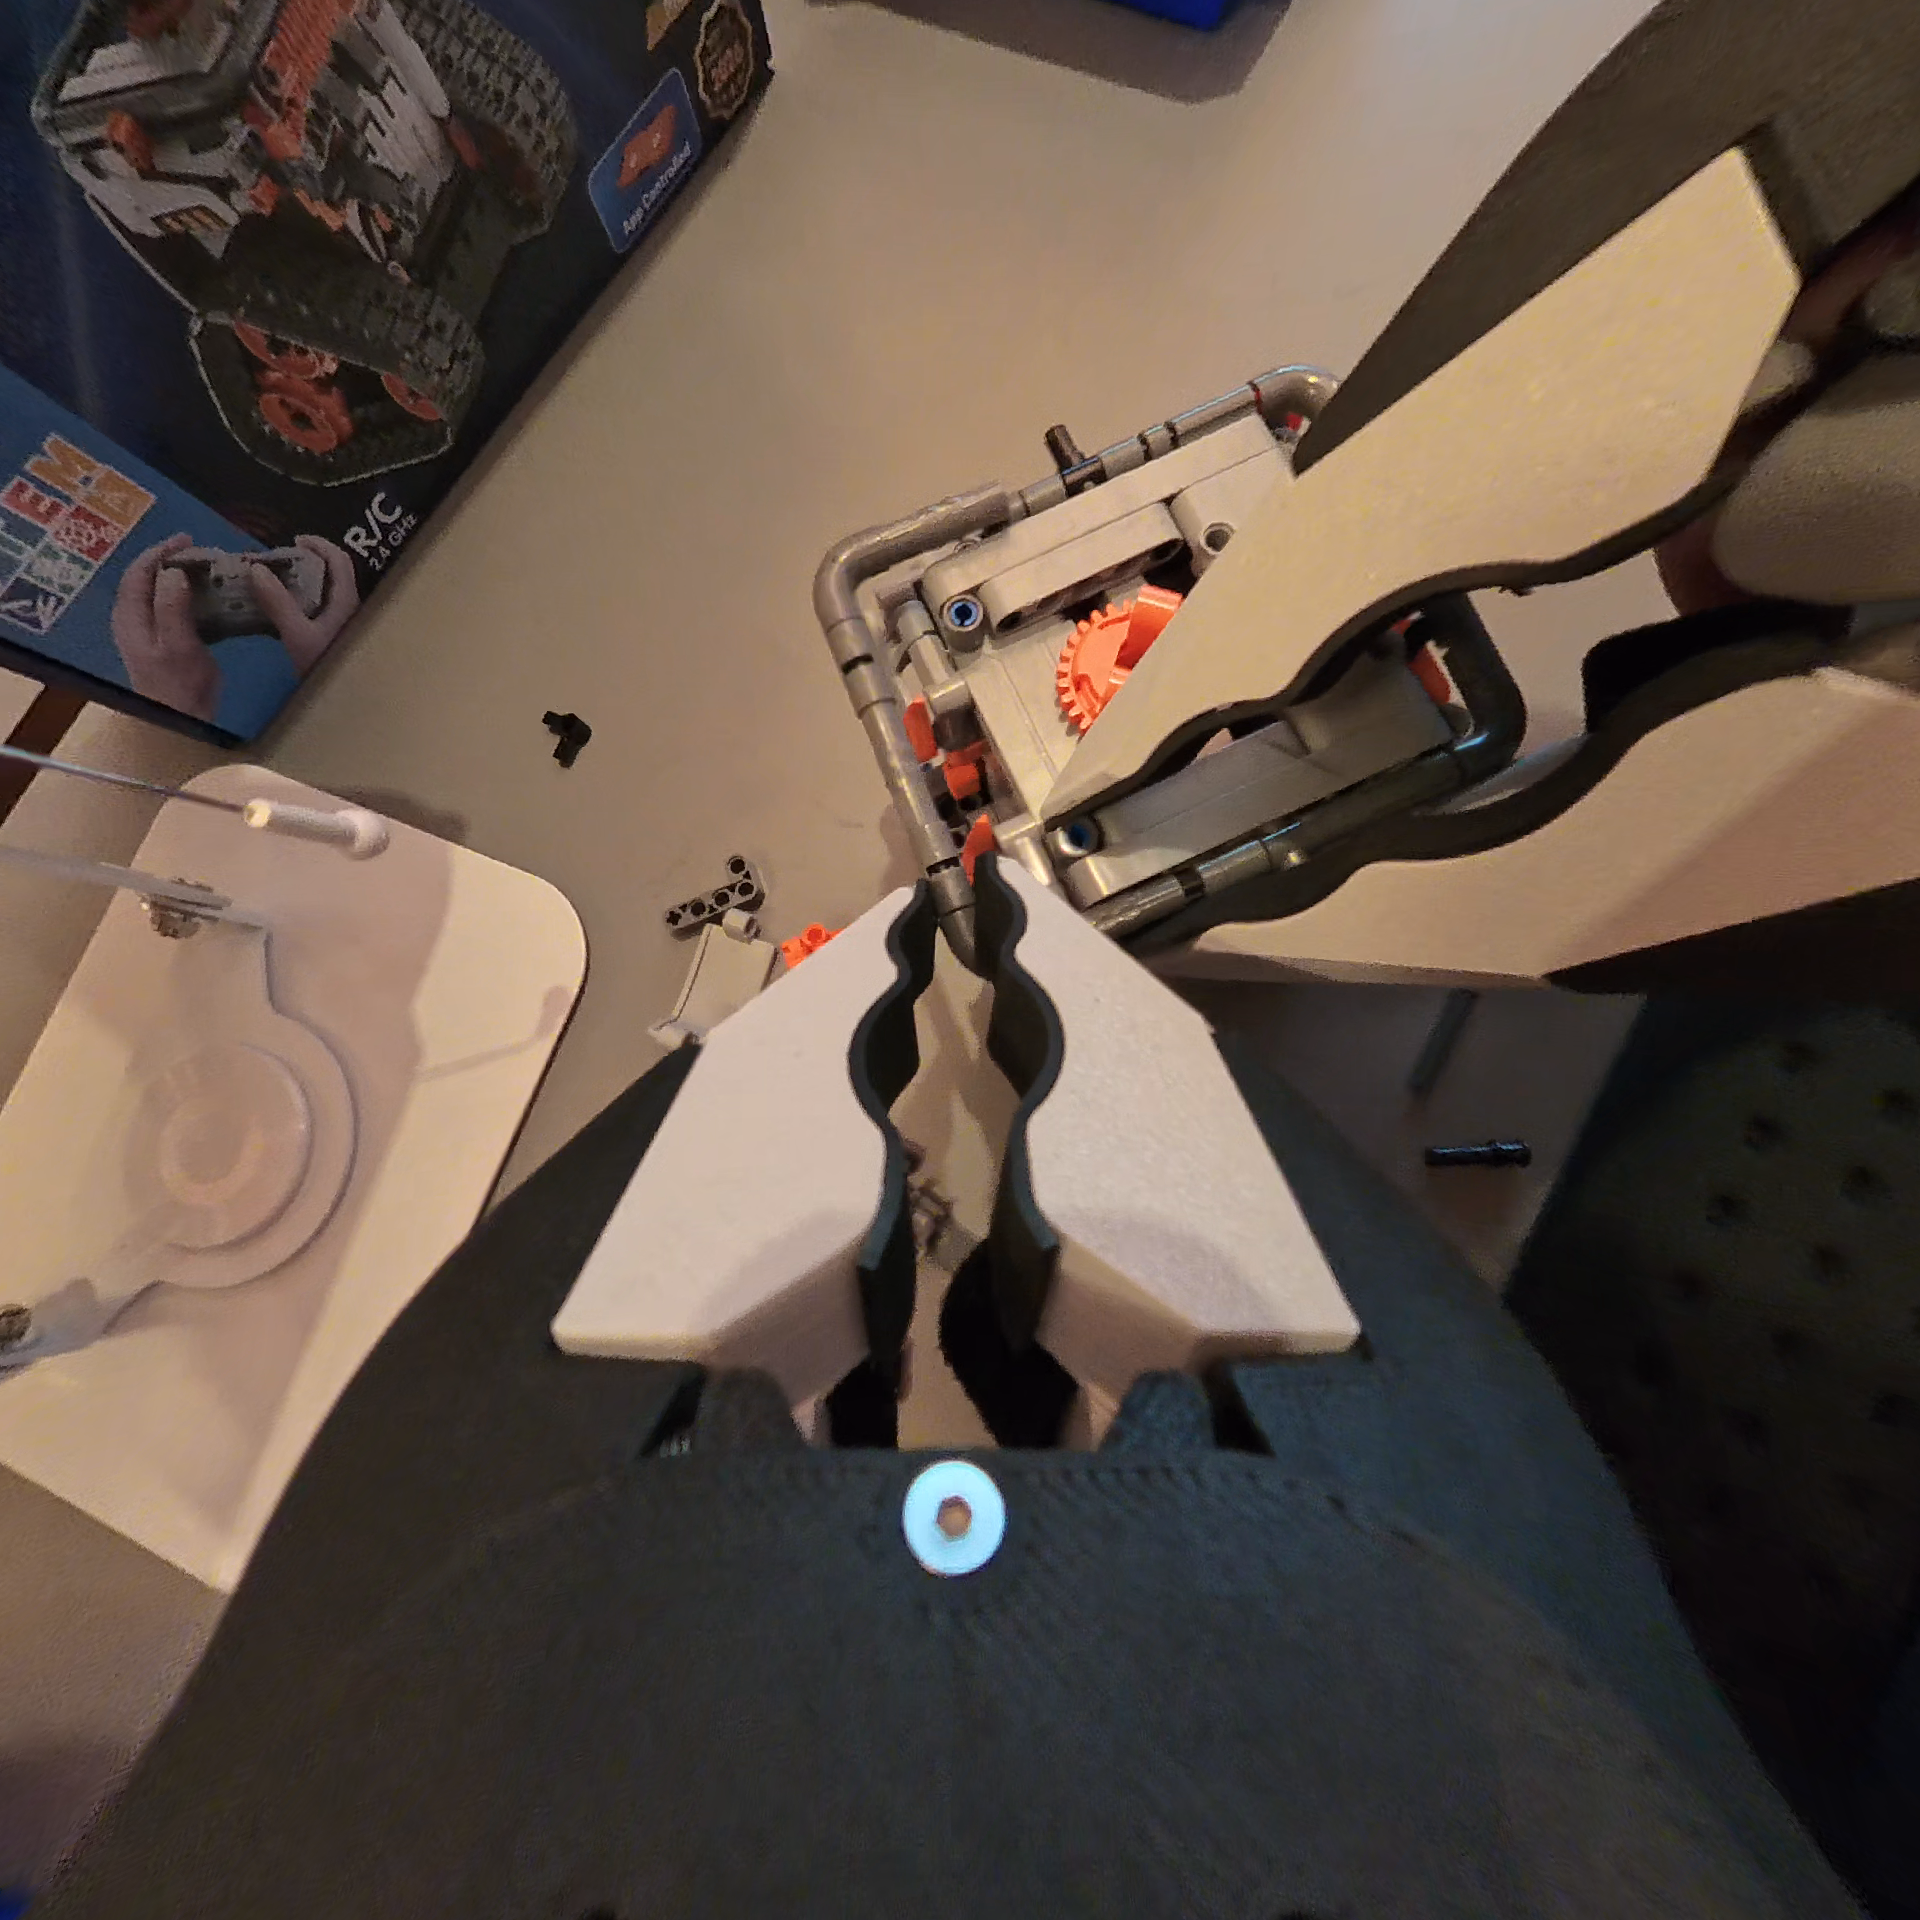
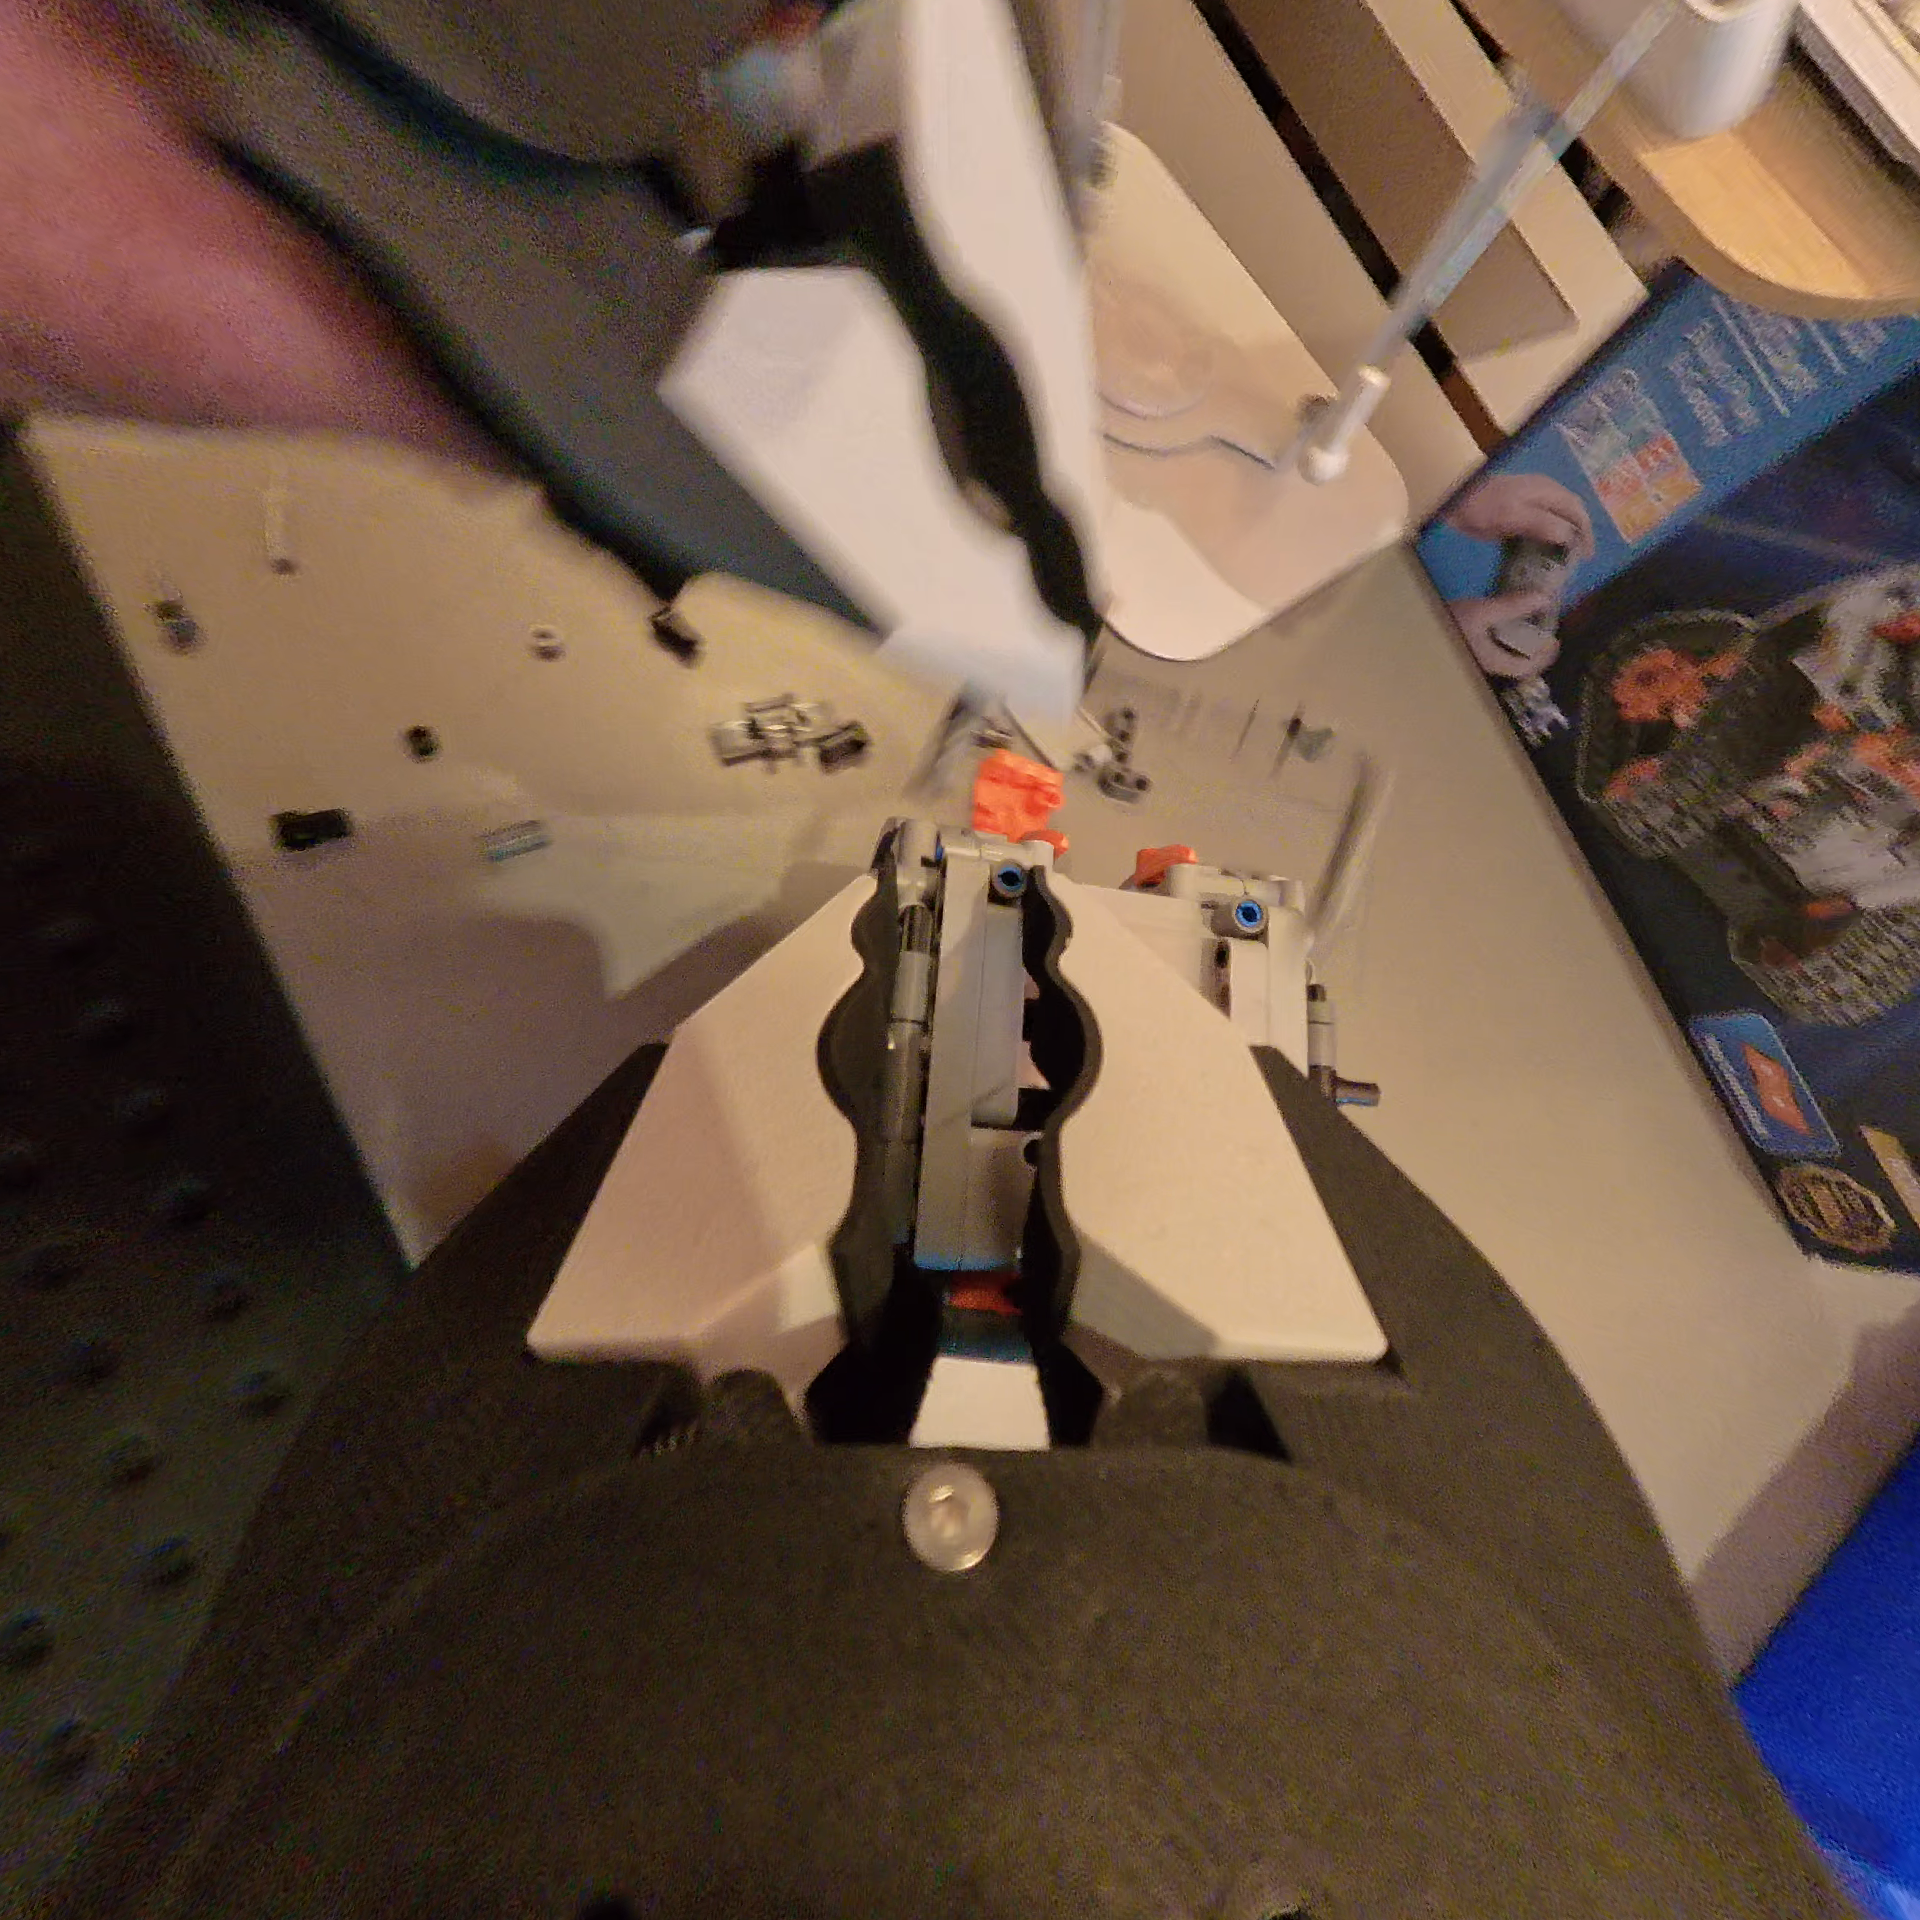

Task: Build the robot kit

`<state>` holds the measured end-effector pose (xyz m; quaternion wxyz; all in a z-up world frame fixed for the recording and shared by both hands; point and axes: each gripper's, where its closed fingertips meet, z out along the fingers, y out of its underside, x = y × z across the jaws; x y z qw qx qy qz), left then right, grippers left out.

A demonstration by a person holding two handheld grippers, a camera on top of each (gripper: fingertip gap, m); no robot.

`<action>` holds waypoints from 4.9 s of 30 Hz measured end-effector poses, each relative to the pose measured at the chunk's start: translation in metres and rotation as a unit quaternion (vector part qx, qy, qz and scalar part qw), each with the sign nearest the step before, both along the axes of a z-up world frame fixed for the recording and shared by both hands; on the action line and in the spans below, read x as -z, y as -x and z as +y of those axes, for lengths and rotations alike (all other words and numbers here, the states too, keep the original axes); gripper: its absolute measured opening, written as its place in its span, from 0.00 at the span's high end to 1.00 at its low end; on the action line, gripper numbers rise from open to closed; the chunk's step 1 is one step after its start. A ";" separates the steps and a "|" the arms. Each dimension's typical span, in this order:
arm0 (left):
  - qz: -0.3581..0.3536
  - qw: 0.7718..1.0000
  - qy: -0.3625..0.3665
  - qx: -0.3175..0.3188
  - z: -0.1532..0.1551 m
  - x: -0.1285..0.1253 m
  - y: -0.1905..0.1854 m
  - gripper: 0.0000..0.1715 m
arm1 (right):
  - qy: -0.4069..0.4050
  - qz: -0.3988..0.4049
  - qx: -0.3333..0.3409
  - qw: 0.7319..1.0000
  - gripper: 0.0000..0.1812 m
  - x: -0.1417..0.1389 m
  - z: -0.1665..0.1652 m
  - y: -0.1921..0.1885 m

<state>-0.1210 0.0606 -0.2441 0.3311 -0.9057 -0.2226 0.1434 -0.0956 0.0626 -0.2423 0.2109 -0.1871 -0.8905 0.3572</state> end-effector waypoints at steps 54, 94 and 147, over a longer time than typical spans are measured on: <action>-0.166 0.892 -0.419 0.044 -0.087 -0.089 -0.088 0.96 | 0.104 -0.032 -0.271 0.956 0.98 -0.072 -0.098 -0.062; -0.214 0.881 -0.423 -0.013 -0.098 -0.042 -0.084 0.97 | 0.037 -0.186 -0.193 0.963 0.92 0.029 -0.058 -0.097; -0.235 0.834 -0.499 0.019 -0.073 -0.055 -0.093 0.89 | 0.266 -0.296 -0.161 0.903 0.98 -0.006 -0.072 -0.137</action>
